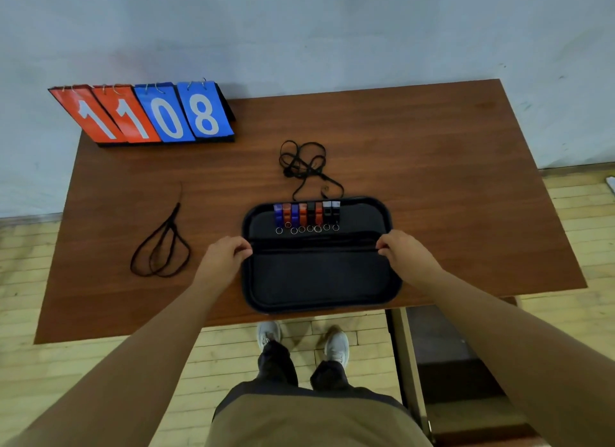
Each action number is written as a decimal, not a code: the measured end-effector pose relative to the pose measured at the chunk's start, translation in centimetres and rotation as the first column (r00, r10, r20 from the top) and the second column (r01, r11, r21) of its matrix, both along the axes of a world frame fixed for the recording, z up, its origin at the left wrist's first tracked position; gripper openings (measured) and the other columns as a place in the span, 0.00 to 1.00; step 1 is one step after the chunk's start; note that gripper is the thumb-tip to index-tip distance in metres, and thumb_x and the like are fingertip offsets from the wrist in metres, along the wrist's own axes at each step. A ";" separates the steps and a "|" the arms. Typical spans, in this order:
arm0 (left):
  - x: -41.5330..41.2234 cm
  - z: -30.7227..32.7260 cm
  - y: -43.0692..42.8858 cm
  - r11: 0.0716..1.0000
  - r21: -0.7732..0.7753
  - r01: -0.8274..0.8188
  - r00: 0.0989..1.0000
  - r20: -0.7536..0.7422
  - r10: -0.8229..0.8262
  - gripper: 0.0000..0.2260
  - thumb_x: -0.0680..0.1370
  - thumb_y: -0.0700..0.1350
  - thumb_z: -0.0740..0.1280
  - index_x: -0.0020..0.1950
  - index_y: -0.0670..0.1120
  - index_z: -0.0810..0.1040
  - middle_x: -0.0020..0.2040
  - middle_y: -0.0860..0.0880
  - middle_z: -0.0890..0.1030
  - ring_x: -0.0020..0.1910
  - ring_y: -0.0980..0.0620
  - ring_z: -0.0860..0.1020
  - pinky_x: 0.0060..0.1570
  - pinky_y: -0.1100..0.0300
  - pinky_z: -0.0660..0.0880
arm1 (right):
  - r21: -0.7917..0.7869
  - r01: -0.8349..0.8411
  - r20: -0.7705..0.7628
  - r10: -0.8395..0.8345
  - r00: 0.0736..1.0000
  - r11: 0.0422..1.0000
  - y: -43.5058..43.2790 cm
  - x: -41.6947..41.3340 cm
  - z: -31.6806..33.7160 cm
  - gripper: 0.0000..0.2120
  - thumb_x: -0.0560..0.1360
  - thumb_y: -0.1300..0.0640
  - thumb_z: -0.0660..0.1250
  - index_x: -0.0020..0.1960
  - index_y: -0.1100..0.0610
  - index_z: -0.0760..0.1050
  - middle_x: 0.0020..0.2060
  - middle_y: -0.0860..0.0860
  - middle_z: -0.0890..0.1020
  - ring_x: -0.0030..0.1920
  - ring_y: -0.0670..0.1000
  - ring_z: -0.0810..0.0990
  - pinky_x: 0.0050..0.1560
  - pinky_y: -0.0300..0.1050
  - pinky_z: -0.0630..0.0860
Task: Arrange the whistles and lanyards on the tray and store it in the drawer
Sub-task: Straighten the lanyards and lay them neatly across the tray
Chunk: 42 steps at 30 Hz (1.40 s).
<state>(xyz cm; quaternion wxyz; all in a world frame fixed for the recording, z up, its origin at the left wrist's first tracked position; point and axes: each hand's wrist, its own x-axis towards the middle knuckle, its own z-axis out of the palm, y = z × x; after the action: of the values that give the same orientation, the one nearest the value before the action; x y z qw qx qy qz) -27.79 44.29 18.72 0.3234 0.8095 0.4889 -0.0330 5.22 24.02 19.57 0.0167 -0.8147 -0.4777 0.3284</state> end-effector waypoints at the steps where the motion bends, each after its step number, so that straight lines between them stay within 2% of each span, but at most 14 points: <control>1: 0.0 -0.3 0.1 1.000 0.018 0.007 1.000 -0.009 -0.006 0.03 0.79 0.43 0.70 0.49 0.47 0.83 0.47 0.49 0.80 0.50 0.49 0.77 0.51 0.56 0.70 | -0.003 -0.004 0.008 0.004 1.000 1.000 0.0 0.0 -0.3 0.10 0.83 0.58 0.61 0.61 0.55 0.78 0.57 0.53 0.78 0.53 0.54 0.79 0.54 0.50 0.78; 5: -0.2 -1.6 0.7 0.995 0.101 0.018 1.000 -0.025 -0.015 0.03 0.76 0.43 0.72 0.48 0.46 0.85 0.43 0.48 0.75 0.49 0.44 0.75 0.52 0.52 0.69 | 0.005 0.014 0.030 -0.014 0.999 1.000 0.0 0.0 -0.9 0.12 0.83 0.58 0.62 0.64 0.57 0.77 0.58 0.53 0.80 0.56 0.56 0.80 0.54 0.51 0.79; 8: -0.3 -2.5 0.8 0.989 0.138 0.058 0.998 -0.046 -0.053 0.04 0.76 0.44 0.72 0.49 0.46 0.85 0.43 0.47 0.78 0.49 0.43 0.76 0.55 0.50 0.68 | 0.045 0.023 0.066 -0.026 0.997 0.999 -0.4 -0.1 -1.0 0.08 0.82 0.58 0.62 0.60 0.57 0.75 0.52 0.53 0.82 0.49 0.57 0.81 0.45 0.52 0.79; 11: 0.0 -3.0 0.7 0.986 0.141 0.087 0.995 -0.062 -0.079 0.05 0.77 0.44 0.71 0.51 0.45 0.85 0.46 0.46 0.80 0.50 0.43 0.76 0.59 0.50 0.68 | 0.048 0.006 0.111 -0.011 0.994 0.999 -0.6 -0.3 -1.4 0.05 0.82 0.59 0.62 0.54 0.57 0.76 0.48 0.54 0.81 0.45 0.57 0.80 0.43 0.56 0.79; 15: 0.3 -3.4 0.5 0.984 0.166 0.072 0.996 -0.068 -0.062 0.06 0.78 0.44 0.70 0.51 0.46 0.85 0.47 0.45 0.81 0.50 0.44 0.74 0.54 0.51 0.70 | 0.063 -0.031 0.245 0.015 0.969 0.998 -0.5 -0.2 -1.8 0.06 0.81 0.60 0.63 0.52 0.58 0.79 0.45 0.55 0.82 0.42 0.58 0.80 0.40 0.52 0.78; 17: 0.5 -3.4 0.3 0.981 0.182 0.063 0.997 -0.045 -0.056 0.05 0.78 0.44 0.71 0.51 0.46 0.85 0.47 0.46 0.82 0.50 0.45 0.74 0.53 0.52 0.71 | 0.081 -0.054 0.310 0.026 0.950 0.995 -0.7 0.1 -2.3 0.07 0.79 0.62 0.65 0.52 0.59 0.81 0.43 0.55 0.82 0.43 0.59 0.80 0.44 0.50 0.74; 20: 0.7 -3.6 0.1 0.974 0.215 0.072 0.997 -0.052 -0.062 0.05 0.77 0.44 0.71 0.51 0.46 0.84 0.47 0.47 0.81 0.50 0.46 0.74 0.52 0.52 0.72 | 0.083 -0.058 0.371 0.023 0.928 0.995 -0.7 0.7 -2.9 0.08 0.78 0.62 0.67 0.54 0.57 0.82 0.47 0.54 0.80 0.51 0.60 0.77 0.53 0.54 0.71; 22: 0.7 -3.9 0.0 0.969 0.235 0.071 0.997 -0.058 -0.060 0.04 0.77 0.44 0.71 0.51 0.46 0.84 0.46 0.48 0.80 0.49 0.46 0.74 0.52 0.52 0.72 | 0.080 -0.069 0.395 0.032 0.918 0.994 -0.7 0.9 -3.2 0.09 0.77 0.62 0.67 0.56 0.56 0.82 0.48 0.54 0.80 0.53 0.60 0.76 0.55 0.55 0.71; 29: 0.7 -4.6 -0.4 0.966 0.257 0.018 0.999 -0.041 -0.008 0.06 0.77 0.44 0.72 0.52 0.45 0.83 0.48 0.47 0.78 0.51 0.45 0.72 0.54 0.50 0.72 | 0.126 -0.032 0.383 -0.019 0.924 0.991 -0.4 0.8 -3.7 0.08 0.78 0.62 0.65 0.55 0.58 0.79 0.49 0.55 0.80 0.53 0.59 0.75 0.55 0.54 0.71; 33: 0.3 -3.7 -0.5 0.966 0.257 -0.005 1.000 -0.020 0.010 0.09 0.76 0.45 0.72 0.55 0.46 0.81 0.52 0.48 0.76 0.53 0.46 0.71 0.56 0.51 0.70 | 0.127 -0.008 0.373 -0.040 0.927 0.992 -0.6 0.6 -2.7 0.11 0.78 0.57 0.65 0.58 0.58 0.80 0.52 0.56 0.79 0.56 0.60 0.74 0.59 0.56 0.72; 36: -0.5 -2.3 -0.3 0.967 0.252 -0.038 0.999 0.001 0.038 0.07 0.77 0.45 0.70 0.54 0.45 0.81 0.52 0.48 0.75 0.54 0.45 0.70 0.56 0.50 0.70 | 0.168 -0.001 0.340 -0.057 0.939 0.986 -0.3 0.3 -1.1 0.12 0.78 0.55 0.64 0.59 0.58 0.79 0.54 0.56 0.78 0.57 0.59 0.74 0.61 0.56 0.71; 40: -2.6 0.1 0.2 0.966 0.215 -0.144 0.989 0.006 0.146 0.07 0.79 0.45 0.67 0.55 0.45 0.80 0.54 0.47 0.74 0.59 0.45 0.70 0.61 0.51 0.68 | 0.243 -0.029 0.292 -0.045 0.955 0.970 2.4 -0.8 1.3 0.12 0.79 0.56 0.62 0.57 0.59 0.79 0.54 0.56 0.77 0.58 0.59 0.74 0.61 0.55 0.72; 42: -4.2 1.2 0.6 0.961 0.197 -0.195 0.980 0.010 0.197 0.07 0.80 0.46 0.66 0.55 0.47 0.79 0.54 0.50 0.74 0.61 0.45 0.70 0.61 0.50 0.70 | 0.286 -0.054 0.269 -0.026 0.963 0.957 4.7 -2.3 2.6 0.12 0.78 0.56 0.62 0.57 0.59 0.79 0.54 0.56 0.76 0.57 0.59 0.75 0.60 0.55 0.72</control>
<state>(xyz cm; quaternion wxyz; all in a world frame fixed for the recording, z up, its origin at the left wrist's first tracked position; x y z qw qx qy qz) -31.98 44.85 19.91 0.2412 0.7850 0.5689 0.0437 2.95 28.72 22.15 0.0685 -0.8370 -0.5244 0.1408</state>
